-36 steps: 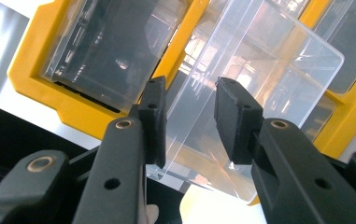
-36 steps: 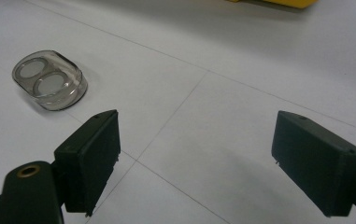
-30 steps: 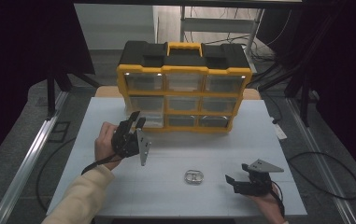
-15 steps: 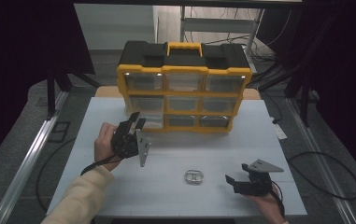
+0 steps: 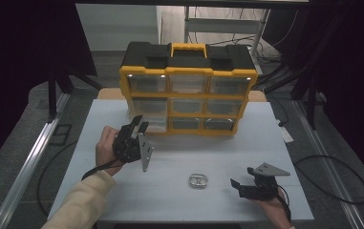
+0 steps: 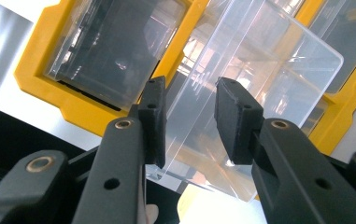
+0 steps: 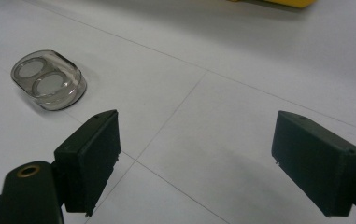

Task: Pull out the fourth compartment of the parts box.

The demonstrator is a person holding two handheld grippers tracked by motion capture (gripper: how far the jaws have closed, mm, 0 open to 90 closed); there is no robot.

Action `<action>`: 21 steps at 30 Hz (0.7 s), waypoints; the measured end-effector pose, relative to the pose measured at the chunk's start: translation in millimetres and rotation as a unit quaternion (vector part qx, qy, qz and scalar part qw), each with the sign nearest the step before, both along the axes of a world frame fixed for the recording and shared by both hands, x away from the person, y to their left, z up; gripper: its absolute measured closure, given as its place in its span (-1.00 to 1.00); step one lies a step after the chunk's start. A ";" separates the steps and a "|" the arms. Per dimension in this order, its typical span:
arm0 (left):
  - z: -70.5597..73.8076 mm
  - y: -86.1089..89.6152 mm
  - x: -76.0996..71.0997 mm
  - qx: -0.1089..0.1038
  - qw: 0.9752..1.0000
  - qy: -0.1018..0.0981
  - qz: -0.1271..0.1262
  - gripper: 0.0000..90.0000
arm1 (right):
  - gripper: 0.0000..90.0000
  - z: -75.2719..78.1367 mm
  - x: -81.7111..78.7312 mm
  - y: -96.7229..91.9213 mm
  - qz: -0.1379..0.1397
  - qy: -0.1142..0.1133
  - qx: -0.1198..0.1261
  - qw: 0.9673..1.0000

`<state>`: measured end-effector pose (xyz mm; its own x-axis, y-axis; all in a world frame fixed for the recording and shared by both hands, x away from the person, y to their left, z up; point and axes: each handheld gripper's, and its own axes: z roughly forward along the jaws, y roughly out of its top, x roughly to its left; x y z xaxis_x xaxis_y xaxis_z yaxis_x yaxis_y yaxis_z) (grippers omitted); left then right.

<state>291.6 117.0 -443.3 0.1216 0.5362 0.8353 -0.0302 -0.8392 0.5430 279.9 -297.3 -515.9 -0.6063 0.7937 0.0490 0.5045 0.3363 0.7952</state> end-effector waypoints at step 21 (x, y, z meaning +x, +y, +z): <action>-4.4 1.4 -7.9 0.006 1.000 -0.008 -0.009 0.45 | -0.64 0.0 -0.2 0.2 0.000 0.000 -0.001 1.000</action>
